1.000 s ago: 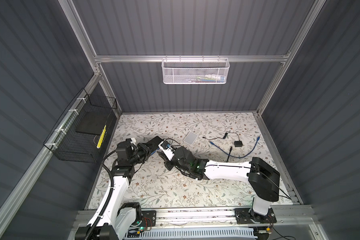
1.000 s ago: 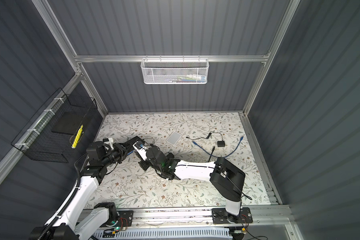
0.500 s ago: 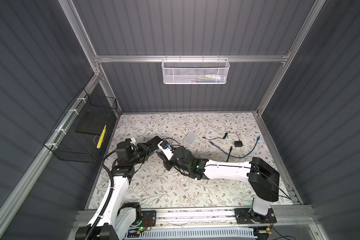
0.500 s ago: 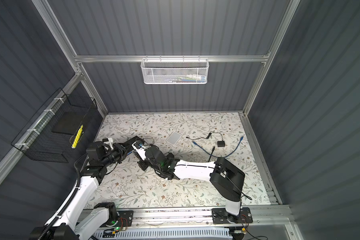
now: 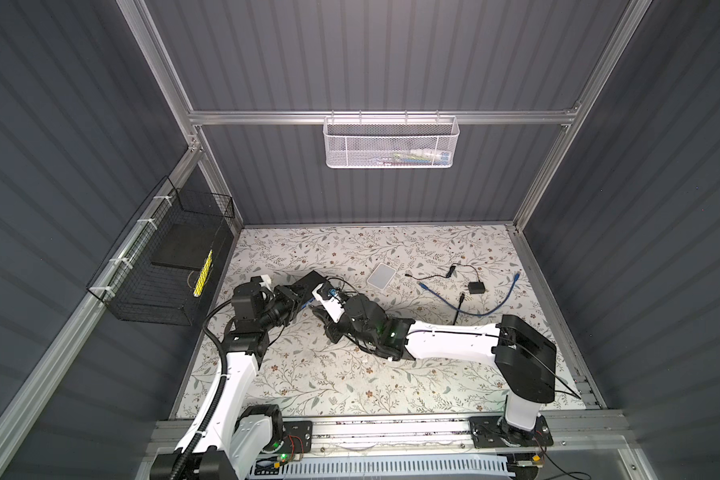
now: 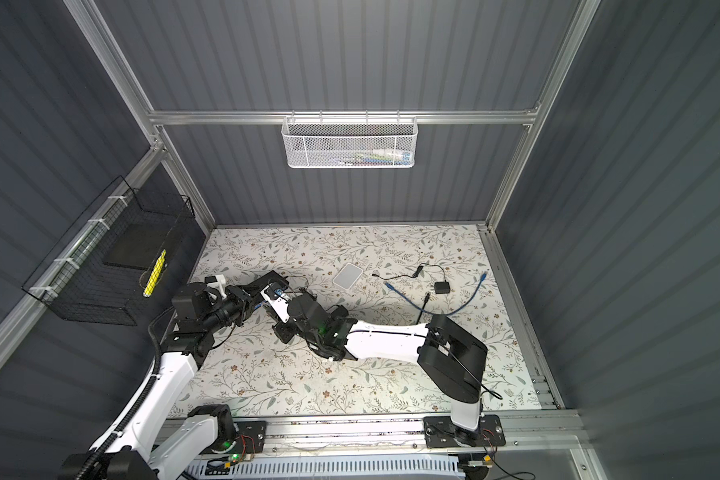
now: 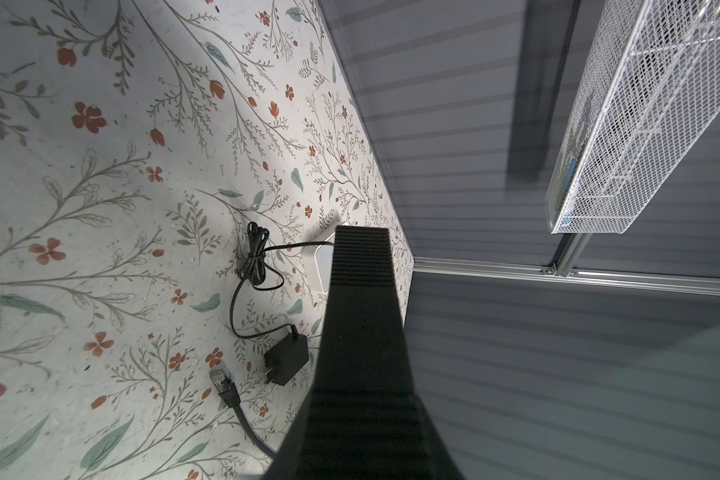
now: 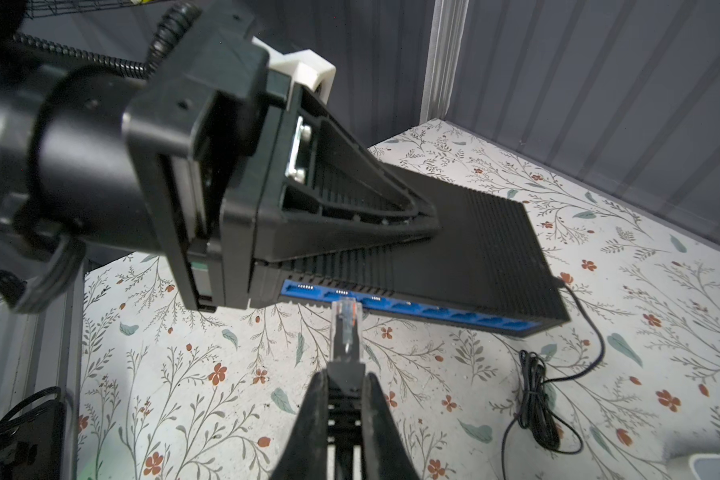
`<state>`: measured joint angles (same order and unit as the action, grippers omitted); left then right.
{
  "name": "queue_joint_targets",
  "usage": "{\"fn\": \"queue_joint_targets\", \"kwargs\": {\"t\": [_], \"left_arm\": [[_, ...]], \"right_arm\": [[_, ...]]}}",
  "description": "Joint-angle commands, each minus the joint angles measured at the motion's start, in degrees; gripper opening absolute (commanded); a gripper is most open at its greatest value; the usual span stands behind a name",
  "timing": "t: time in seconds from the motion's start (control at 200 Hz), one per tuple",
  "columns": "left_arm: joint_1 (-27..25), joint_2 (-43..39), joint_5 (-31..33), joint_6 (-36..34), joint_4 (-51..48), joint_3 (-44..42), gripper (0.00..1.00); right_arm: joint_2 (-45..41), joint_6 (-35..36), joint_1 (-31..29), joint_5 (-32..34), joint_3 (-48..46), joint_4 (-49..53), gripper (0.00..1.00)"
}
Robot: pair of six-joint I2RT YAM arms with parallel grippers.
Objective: Insert the plug into the switch port
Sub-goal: 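Align the held plug with the right gripper under the blue switch ports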
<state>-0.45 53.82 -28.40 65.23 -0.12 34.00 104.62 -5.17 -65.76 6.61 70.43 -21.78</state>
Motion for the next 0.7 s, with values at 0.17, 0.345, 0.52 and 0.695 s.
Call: {"fn": "queue_joint_targets", "kwargs": {"t": [0.17, 0.345, 0.52, 0.695], "left_arm": [[-0.4, -0.5, -0.5, 0.2, 1.9, 0.3, 0.0], [-0.4, -0.6, -0.8, 0.2, 1.8, 0.5, 0.0], [-0.4, -1.1, -1.0, 0.2, 1.3, 1.0, 0.0], [-0.4, -1.0, -1.0, 0.2, 1.4, 0.8, 0.0]], "right_arm": [[1.6, 0.0, -0.2, -0.1, 3.1, 0.8, 0.0], [2.4, 0.3, -0.2, -0.1, 4.1, 1.0, 0.0], [2.6, 0.2, 0.5, 0.1, 4.6, 1.0, 0.0], [3.3, 0.7, 0.7, 0.0, 6.6, 1.3, 0.0]]}}
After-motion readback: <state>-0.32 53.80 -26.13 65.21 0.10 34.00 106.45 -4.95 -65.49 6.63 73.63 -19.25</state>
